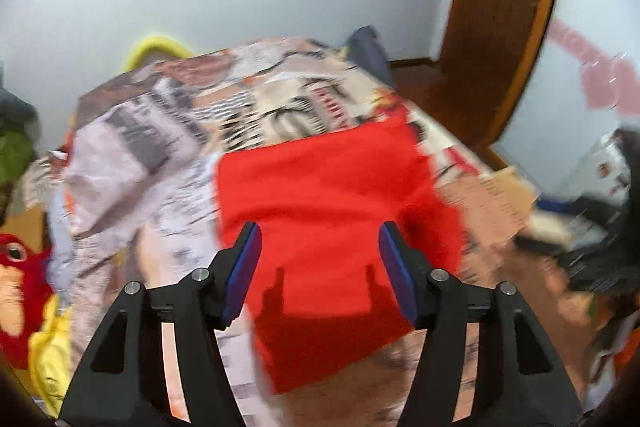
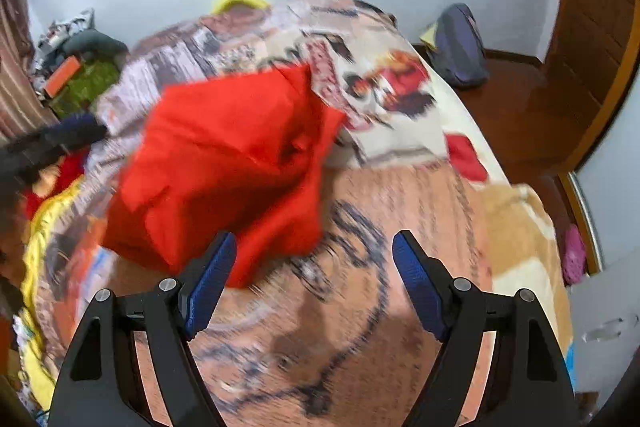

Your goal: Fold large clothes

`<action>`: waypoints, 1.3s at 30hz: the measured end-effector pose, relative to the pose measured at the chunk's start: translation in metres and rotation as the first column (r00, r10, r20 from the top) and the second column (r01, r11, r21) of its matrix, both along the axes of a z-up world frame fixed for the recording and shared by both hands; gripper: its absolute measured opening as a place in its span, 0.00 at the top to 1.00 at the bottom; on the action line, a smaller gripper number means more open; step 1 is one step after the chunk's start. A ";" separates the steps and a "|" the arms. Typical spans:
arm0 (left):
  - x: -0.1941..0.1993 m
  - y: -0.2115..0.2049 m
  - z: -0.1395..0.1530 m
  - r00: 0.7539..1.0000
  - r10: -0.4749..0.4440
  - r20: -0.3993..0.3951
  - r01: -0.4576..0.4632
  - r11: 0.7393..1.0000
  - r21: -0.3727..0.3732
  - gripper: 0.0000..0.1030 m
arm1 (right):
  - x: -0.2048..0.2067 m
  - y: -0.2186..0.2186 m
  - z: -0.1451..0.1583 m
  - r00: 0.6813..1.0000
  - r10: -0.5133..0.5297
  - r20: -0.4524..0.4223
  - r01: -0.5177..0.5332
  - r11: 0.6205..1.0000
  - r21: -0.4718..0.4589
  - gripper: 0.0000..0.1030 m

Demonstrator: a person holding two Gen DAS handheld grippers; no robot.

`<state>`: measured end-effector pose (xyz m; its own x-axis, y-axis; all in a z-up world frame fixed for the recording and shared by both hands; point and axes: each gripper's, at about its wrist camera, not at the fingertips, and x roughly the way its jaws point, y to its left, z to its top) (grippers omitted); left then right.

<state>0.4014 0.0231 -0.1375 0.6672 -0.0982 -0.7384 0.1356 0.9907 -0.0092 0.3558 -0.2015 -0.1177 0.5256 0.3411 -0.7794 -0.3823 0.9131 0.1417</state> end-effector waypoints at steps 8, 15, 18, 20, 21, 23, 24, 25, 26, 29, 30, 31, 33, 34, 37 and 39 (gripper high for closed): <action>0.001 0.030 -0.079 0.987 0.024 -0.160 -0.029 0.999 -0.023 0.37 | 0.021 0.062 0.012 0.996 0.083 0.027 -0.085 0.995 0.057 0.25; -0.015 0.036 -0.087 0.990 0.039 -0.132 -0.046 0.998 -0.052 0.29 | 0.028 0.083 -0.033 0.994 0.102 -0.026 -0.104 0.991 -0.083 0.25; -0.023 0.038 -0.086 0.991 0.042 -0.128 -0.049 0.997 -0.054 0.27 | 0.027 0.065 -0.058 0.996 0.060 -0.062 -0.069 0.985 -0.157 0.25; -0.029 0.037 -0.086 0.991 0.040 -0.128 -0.047 0.998 -0.047 0.20 | 0.026 0.046 -0.072 0.995 0.032 -0.098 -0.048 0.986 -0.158 0.25; -0.032 0.038 -0.086 0.991 0.039 -0.128 -0.045 0.998 -0.043 0.20 | 0.025 0.032 -0.077 0.992 0.021 -0.123 -0.036 0.992 -0.118 0.24; -0.037 0.038 -0.085 0.991 0.036 -0.128 -0.041 0.998 -0.037 0.20 | 0.025 0.012 -0.080 0.986 0.001 -0.167 -0.007 0.999 -0.033 0.22; -0.039 0.037 -0.084 0.991 0.039 -0.125 -0.043 0.999 -0.028 0.20 | 0.025 0.007 -0.079 0.983 -0.008 -0.184 0.005 1.000 -0.014 0.22; -0.039 0.037 -0.082 0.992 0.040 -0.124 -0.042 0.999 -0.018 0.20 | 0.026 0.001 -0.076 0.980 -0.024 -0.198 0.023 1.000 -0.005 0.22; -0.039 0.036 -0.080 0.992 0.039 -0.121 -0.040 0.999 -0.004 0.20 | 0.027 -0.001 -0.073 0.980 -0.034 -0.196 0.033 0.999 -0.008 0.22; -0.035 0.032 -0.067 0.996 0.046 -0.082 -0.040 0.997 0.070 0.20 | 0.025 -0.002 -0.056 0.988 -0.022 -0.151 0.020 1.000 -0.015 0.22; -0.032 0.032 -0.061 0.997 0.056 -0.062 -0.050 0.995 0.091 0.20 | 0.022 -0.001 -0.052 0.990 -0.017 -0.137 0.015 1.000 -0.016 0.22; -0.028 0.033 -0.055 0.997 0.066 -0.047 -0.062 0.993 0.100 0.20 | 0.022 0.001 -0.044 0.993 -0.003 -0.116 0.002 1.000 -0.013 0.22; -0.019 0.037 -0.048 0.995 0.087 -0.046 -0.083 0.993 0.086 0.15 | 0.022 0.008 -0.033 0.997 0.019 -0.079 -0.019 1.000 0.003 0.22; -0.012 0.040 -0.045 0.993 0.102 -0.058 -0.098 0.993 0.071 0.10 | 0.024 0.012 -0.027 0.998 0.031 -0.062 -0.030 0.999 0.015 0.22; 0.007 0.049 -0.044 0.989 0.121 -0.088 -0.120 0.993 0.011 0.10 | 0.036 0.029 -0.023 0.996 0.062 -0.068 -0.058 0.997 0.057 0.22; 0.020 0.056 -0.049 0.986 0.113 -0.119 -0.120 0.992 -0.050 0.10 | 0.048 0.035 -0.028 0.993 0.068 -0.097 -0.060 0.995 0.082 0.22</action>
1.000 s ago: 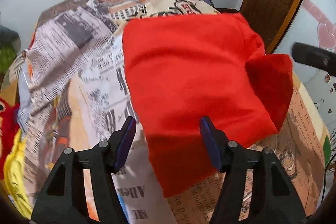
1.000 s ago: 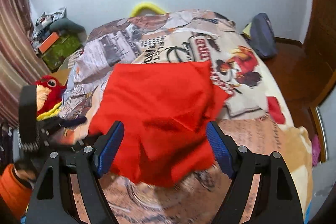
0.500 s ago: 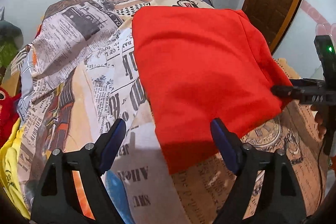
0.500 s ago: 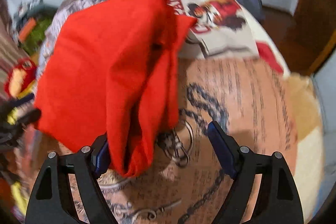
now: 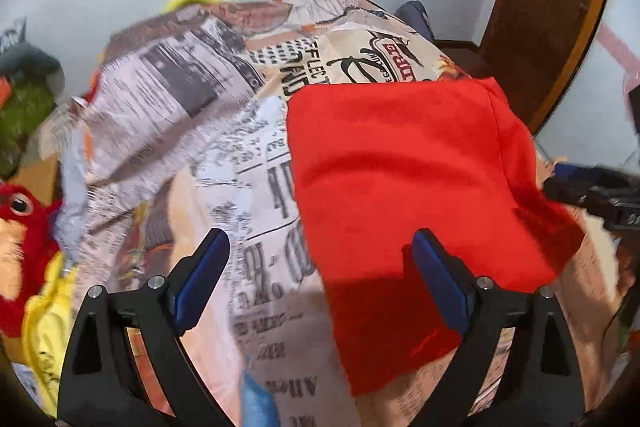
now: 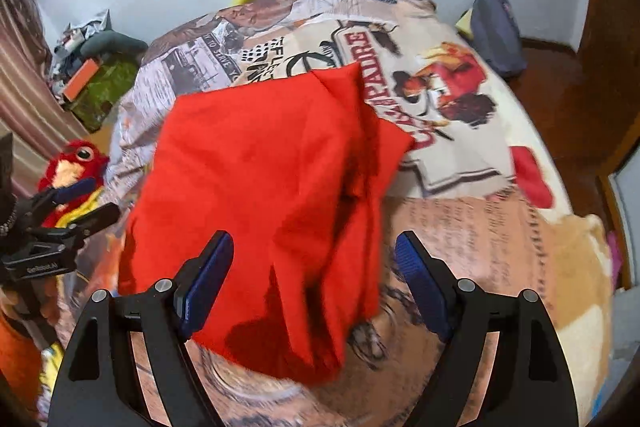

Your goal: Fold large clothes

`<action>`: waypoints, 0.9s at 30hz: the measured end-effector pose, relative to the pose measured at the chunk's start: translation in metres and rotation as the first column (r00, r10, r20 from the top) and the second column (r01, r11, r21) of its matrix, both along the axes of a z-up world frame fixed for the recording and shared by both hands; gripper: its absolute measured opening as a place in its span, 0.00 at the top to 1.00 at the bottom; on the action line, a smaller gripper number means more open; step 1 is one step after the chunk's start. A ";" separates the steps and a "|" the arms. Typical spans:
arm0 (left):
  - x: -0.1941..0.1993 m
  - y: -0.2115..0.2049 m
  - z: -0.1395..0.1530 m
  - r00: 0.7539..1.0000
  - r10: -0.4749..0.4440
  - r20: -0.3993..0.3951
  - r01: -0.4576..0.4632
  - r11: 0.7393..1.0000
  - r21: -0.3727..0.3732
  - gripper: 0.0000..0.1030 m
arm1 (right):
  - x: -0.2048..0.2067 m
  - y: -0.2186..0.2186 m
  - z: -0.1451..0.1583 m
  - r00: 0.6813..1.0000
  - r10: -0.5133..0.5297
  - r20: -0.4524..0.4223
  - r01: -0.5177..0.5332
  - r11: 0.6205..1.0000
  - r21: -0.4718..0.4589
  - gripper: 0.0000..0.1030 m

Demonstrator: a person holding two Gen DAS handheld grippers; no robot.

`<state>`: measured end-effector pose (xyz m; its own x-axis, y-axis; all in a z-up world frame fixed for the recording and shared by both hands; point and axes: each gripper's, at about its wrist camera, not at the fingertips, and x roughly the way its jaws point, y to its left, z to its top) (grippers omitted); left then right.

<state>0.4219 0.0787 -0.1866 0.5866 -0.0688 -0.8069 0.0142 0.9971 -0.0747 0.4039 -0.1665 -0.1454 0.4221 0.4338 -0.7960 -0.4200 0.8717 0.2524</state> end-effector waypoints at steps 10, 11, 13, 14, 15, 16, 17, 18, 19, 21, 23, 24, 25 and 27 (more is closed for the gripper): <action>0.050 0.036 -0.062 0.983 -0.034 -0.181 -0.045 0.910 -0.413 0.10 | 0.054 0.002 -0.065 0.978 0.028 -0.205 -0.021 0.999 0.035 0.22; 0.053 0.038 -0.066 0.982 -0.042 -0.185 -0.046 0.895 -0.444 0.10 | 0.057 0.000 -0.069 0.975 0.039 -0.217 -0.027 0.998 0.060 0.21; 0.059 0.038 -0.076 0.980 -0.057 -0.191 -0.046 0.867 -0.497 0.10 | 0.063 -0.002 -0.074 0.969 0.056 -0.240 -0.033 0.994 0.100 0.21; 0.062 0.037 -0.079 0.979 -0.065 -0.193 -0.045 0.856 -0.515 0.10 | 0.066 -0.002 -0.077 0.965 0.065 -0.254 -0.036 0.992 0.118 0.21; 0.065 0.036 -0.082 0.978 -0.072 -0.194 -0.043 0.848 -0.529 0.10 | 0.068 -0.002 -0.079 0.962 0.072 -0.265 -0.038 0.991 0.130 0.20; 0.067 0.034 -0.083 0.978 -0.079 -0.195 -0.040 0.841 -0.540 0.10 | 0.071 -0.002 -0.081 0.960 0.076 -0.270 -0.037 0.989 0.145 0.19; 0.069 0.033 -0.083 0.977 -0.084 -0.195 -0.038 0.835 -0.549 0.10 | 0.073 -0.002 -0.081 0.959 0.082 -0.270 -0.039 0.986 0.160 0.17; 0.072 0.032 -0.084 0.977 -0.087 -0.196 -0.037 0.831 -0.555 0.10 | 0.074 0.000 -0.080 0.959 0.087 -0.269 -0.043 0.986 0.163 0.17; 0.074 0.031 -0.084 0.977 -0.089 -0.193 -0.034 0.831 -0.555 0.10 | 0.074 0.002 -0.079 0.960 0.091 -0.265 -0.049 0.986 0.160 0.17; 0.076 0.028 -0.082 0.978 -0.101 -0.184 -0.019 0.830 -0.557 0.11 | 0.068 0.007 -0.075 0.965 0.102 -0.242 -0.065 0.985 0.157 0.24; 0.075 0.023 -0.079 0.978 -0.119 -0.169 0.005 0.830 -0.558 0.18 | 0.059 0.015 -0.071 0.967 0.123 -0.225 -0.084 0.981 0.178 0.40; 0.074 0.020 -0.076 0.981 -0.117 -0.157 0.013 0.838 -0.546 0.20 | 0.057 0.018 -0.069 0.970 0.108 -0.216 -0.073 0.984 0.164 0.42; 0.072 0.019 -0.073 0.983 -0.117 -0.143 0.023 0.844 -0.535 0.25 | 0.054 0.020 -0.067 0.973 0.100 -0.208 -0.069 0.986 0.151 0.48; 0.068 0.017 -0.067 0.986 -0.114 -0.121 0.035 0.857 -0.515 0.36 | 0.049 0.023 -0.061 0.977 0.094 -0.190 -0.068 0.988 0.135 0.59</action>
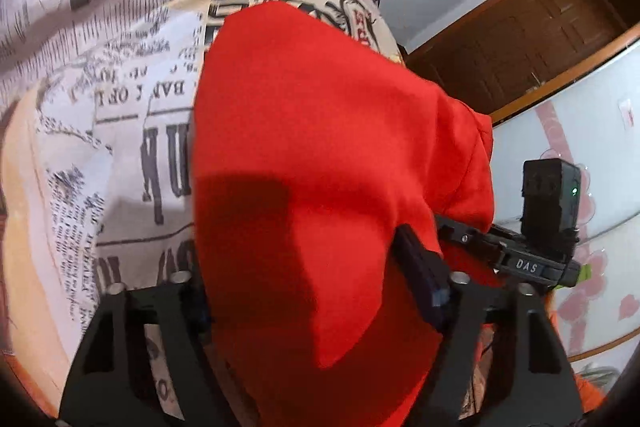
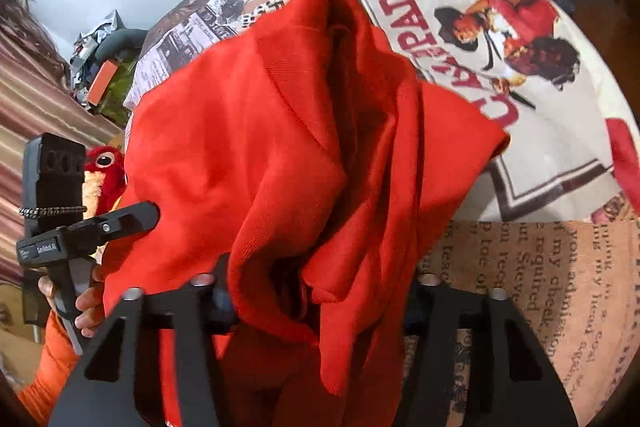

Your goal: Fold large clothes

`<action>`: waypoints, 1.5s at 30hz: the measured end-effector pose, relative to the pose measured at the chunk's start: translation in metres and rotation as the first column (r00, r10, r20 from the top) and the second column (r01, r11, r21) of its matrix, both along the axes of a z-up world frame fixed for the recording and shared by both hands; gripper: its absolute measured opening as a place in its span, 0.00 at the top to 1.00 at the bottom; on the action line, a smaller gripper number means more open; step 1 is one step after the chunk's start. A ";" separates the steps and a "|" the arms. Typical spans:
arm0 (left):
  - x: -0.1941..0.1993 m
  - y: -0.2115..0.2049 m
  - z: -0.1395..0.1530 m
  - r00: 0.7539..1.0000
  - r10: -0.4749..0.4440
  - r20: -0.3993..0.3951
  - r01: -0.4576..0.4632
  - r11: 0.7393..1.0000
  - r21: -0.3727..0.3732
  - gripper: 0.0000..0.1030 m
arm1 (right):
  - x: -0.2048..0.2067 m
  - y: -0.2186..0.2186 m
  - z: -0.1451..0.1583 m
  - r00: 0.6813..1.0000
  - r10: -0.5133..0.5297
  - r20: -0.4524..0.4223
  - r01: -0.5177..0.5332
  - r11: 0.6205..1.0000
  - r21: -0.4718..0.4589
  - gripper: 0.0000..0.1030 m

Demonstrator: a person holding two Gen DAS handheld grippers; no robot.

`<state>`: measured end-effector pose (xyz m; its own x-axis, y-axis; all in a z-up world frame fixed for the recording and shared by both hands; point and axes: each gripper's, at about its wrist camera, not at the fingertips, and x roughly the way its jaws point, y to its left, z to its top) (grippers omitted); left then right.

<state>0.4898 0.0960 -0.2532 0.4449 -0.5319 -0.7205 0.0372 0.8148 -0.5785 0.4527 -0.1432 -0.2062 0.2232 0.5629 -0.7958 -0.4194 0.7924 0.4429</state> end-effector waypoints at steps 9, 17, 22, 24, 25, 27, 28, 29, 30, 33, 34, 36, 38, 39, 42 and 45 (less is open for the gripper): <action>-0.037 0.006 0.061 0.993 -0.011 0.115 0.005 0.998 0.055 0.65 | -0.018 0.016 0.042 0.998 0.015 0.061 -0.015 1.000 -0.007 0.74; -0.085 0.059 0.121 0.975 0.060 0.214 -0.077 0.995 0.071 0.65 | -0.045 0.062 0.089 0.982 0.061 0.179 -0.063 0.998 0.006 0.74; -0.108 0.105 0.144 0.960 0.112 0.256 -0.139 0.986 0.089 0.65 | -0.051 0.106 0.106 0.971 0.102 0.217 -0.112 0.993 0.035 0.74; -0.113 0.127 0.148 0.955 0.137 0.262 -0.167 0.981 0.097 0.65 | -0.052 0.128 0.108 0.968 0.119 0.221 -0.132 0.990 0.044 0.74; -0.115 0.136 0.149 0.954 0.148 0.261 -0.178 0.979 0.095 0.65 | -0.052 0.138 0.108 0.967 0.128 0.222 -0.142 0.989 0.048 0.74; -0.118 0.157 0.148 0.952 0.168 0.257 -0.197 0.976 0.092 0.65 | -0.051 0.155 0.104 0.964 0.143 0.225 -0.158 0.986 0.052 0.74; -0.119 0.172 0.145 0.950 0.184 0.251 -0.212 0.973 0.089 0.65 | -0.049 0.165 0.101 0.963 0.151 0.224 -0.167 0.984 0.054 0.74; -0.118 0.178 0.140 0.950 0.191 0.246 -0.218 0.972 0.088 0.65 | -0.047 0.174 0.098 0.962 0.159 0.221 -0.175 0.983 0.056 0.74; -0.116 0.192 0.134 0.951 0.205 0.232 -0.230 0.969 0.088 0.65 | -0.045 0.184 0.093 0.963 0.165 0.215 -0.181 0.982 0.057 0.74; -0.116 0.220 0.116 0.952 0.234 0.196 -0.257 0.961 0.099 0.65 | -0.038 0.215 0.076 0.965 0.190 0.183 -0.202 0.978 0.048 0.74; -0.114 0.228 0.110 0.953 0.241 0.185 -0.264 0.959 0.106 0.65 | -0.036 0.227 0.068 0.964 0.202 0.171 -0.211 0.977 0.039 0.74; -0.111 0.244 0.091 0.952 0.261 0.161 -0.281 0.952 0.121 0.65 | -0.031 0.248 0.052 0.962 0.225 0.153 -0.231 0.973 0.020 0.74; -0.106 0.259 0.069 0.952 0.277 0.131 -0.294 0.947 0.132 0.65 | -0.027 0.268 0.031 0.959 0.248 0.139 -0.249 0.968 -0.004 0.74; -0.103 0.266 0.056 0.951 0.289 0.112 -0.302 0.944 0.134 0.65 | -0.023 0.279 0.017 0.959 0.253 0.126 -0.253 0.967 -0.017 0.74; -0.095 0.280 0.024 0.946 0.321 0.047 -0.325 0.935 0.142 0.65 | -0.010 0.300 -0.019 0.964 0.257 0.073 -0.254 0.966 -0.042 0.74; -0.089 0.295 -0.017 0.934 0.355 -0.036 -0.348 0.928 0.134 0.63 | 0.000 0.312 -0.049 0.967 0.253 0.023 -0.251 0.965 -0.075 0.74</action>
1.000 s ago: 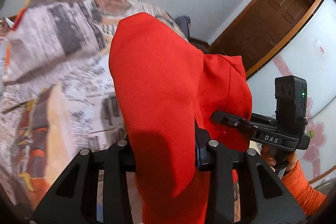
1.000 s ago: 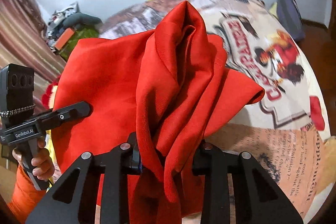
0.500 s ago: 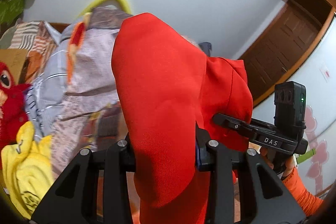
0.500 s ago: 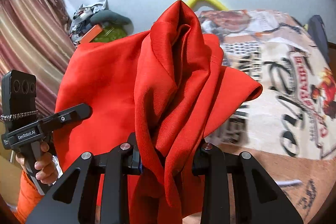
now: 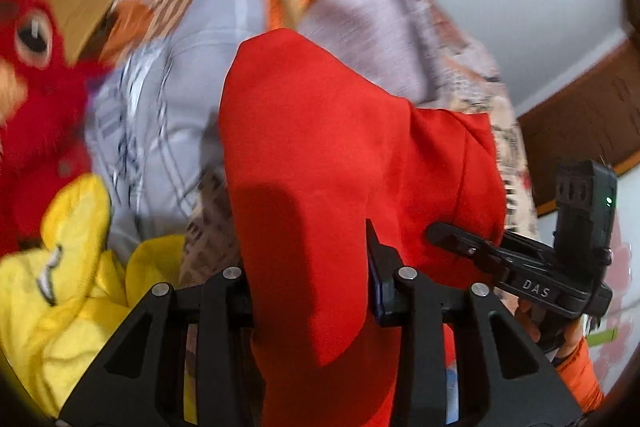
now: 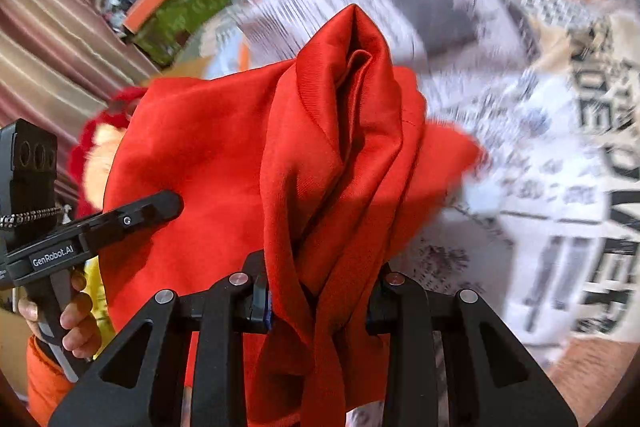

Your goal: Fold large clothes

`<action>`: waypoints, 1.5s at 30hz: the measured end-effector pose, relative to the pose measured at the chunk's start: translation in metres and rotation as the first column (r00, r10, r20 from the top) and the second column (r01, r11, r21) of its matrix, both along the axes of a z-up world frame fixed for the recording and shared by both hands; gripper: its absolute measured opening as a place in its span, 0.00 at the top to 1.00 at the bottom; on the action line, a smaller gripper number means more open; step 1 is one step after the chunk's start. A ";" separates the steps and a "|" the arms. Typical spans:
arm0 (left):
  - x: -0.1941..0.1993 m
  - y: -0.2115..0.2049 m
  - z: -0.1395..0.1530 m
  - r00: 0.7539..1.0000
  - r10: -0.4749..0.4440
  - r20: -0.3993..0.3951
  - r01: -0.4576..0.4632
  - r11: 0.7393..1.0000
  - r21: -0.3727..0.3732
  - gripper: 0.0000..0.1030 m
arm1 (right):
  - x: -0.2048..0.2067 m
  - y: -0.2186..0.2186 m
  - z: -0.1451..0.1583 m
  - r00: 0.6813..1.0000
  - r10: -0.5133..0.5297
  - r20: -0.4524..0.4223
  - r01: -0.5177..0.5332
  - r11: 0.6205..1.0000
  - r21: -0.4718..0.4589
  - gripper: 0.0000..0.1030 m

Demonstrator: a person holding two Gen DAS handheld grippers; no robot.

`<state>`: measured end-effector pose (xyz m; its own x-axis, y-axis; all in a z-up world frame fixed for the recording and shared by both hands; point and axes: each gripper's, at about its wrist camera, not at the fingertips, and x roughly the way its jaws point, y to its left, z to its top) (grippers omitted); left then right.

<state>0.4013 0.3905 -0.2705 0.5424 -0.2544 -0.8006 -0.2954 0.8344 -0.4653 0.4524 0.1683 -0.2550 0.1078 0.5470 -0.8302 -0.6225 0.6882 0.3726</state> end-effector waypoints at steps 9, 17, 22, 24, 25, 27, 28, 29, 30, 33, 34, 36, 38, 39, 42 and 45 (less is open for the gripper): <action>-0.029 0.012 -0.017 0.999 0.051 0.001 -0.051 0.999 -0.001 0.48 | -0.004 -0.022 -0.014 1.000 0.001 0.000 -0.001 0.993 -0.120 0.41; -0.070 -0.047 0.006 0.997 -0.041 -0.069 0.060 0.953 0.296 0.31 | -0.048 -0.056 -0.005 0.995 0.058 0.080 -0.037 0.969 -0.245 0.38; -0.096 -0.080 0.002 0.990 -0.027 -0.140 0.082 0.910 0.406 0.31 | -0.079 -0.083 0.010 0.984 0.075 0.161 -0.024 0.954 -0.297 0.38; -0.114 -0.090 0.008 0.993 -0.001 -0.120 0.049 0.914 0.402 0.31 | -0.093 -0.098 0.026 0.985 0.057 0.164 -0.014 0.967 -0.254 0.38; -0.121 -0.093 0.013 0.994 0.004 -0.107 0.038 0.919 0.392 0.31 | -0.102 -0.105 0.037 0.984 0.048 0.171 -0.008 0.974 -0.225 0.38; -0.135 -0.101 0.032 0.998 0.015 -0.063 0.010 0.924 0.383 0.31 | -0.122 -0.112 0.060 0.977 0.036 0.210 0.003 0.983 -0.182 0.38; -0.145 -0.107 0.047 0.999 0.018 -0.029 -0.005 0.919 0.393 0.31 | -0.133 -0.110 0.074 0.970 0.032 0.241 0.008 0.987 -0.162 0.38; -0.156 -0.112 0.066 1.000 0.024 0.013 -0.027 0.912 0.410 0.31 | -0.144 -0.117 0.090 0.962 0.029 0.272 0.008 0.991 -0.135 0.38; -0.166 -0.118 0.084 0.998 0.029 0.056 -0.050 0.905 0.423 0.31 | -0.153 -0.117 0.102 0.955 0.025 0.296 0.008 0.994 -0.109 0.38; -0.197 -0.133 0.143 0.981 0.024 0.192 -0.109 0.888 0.447 0.31 | -0.178 -0.130 0.153 0.917 -0.017 0.399 0.022 1.000 -0.007 0.38; -0.204 -0.138 0.159 0.973 0.019 0.230 -0.125 0.881 0.456 0.31 | -0.186 -0.134 0.169 0.902 -0.028 0.431 0.020 1.000 0.023 0.38; -0.225 -0.152 0.193 0.950 -0.001 0.311 -0.153 0.870 0.469 0.31 | -0.208 -0.145 0.199 0.867 -0.051 0.495 0.007 0.996 0.091 0.38; -0.256 -0.171 0.233 0.907 -0.044 0.419 -0.172 0.869 0.465 0.31 | -0.229 -0.157 0.225 0.829 -0.084 0.553 -0.005 0.987 0.159 0.38; -0.269 -0.181 0.248 0.886 -0.064 0.460 -0.182 0.864 0.470 0.31 | -0.245 -0.166 0.241 0.803 -0.106 0.587 -0.017 0.980 0.199 0.38; -0.301 -0.207 0.283 0.828 -0.105 0.550 -0.233 0.828 0.509 0.31 | -0.272 -0.177 0.266 0.751 -0.148 0.643 -0.047 0.960 0.275 0.38; -0.335 -0.239 0.307 0.765 -0.138 0.630 -0.304 0.784 0.541 0.31 | -0.299 -0.190 0.284 0.700 -0.194 0.687 -0.073 0.938 0.338 0.38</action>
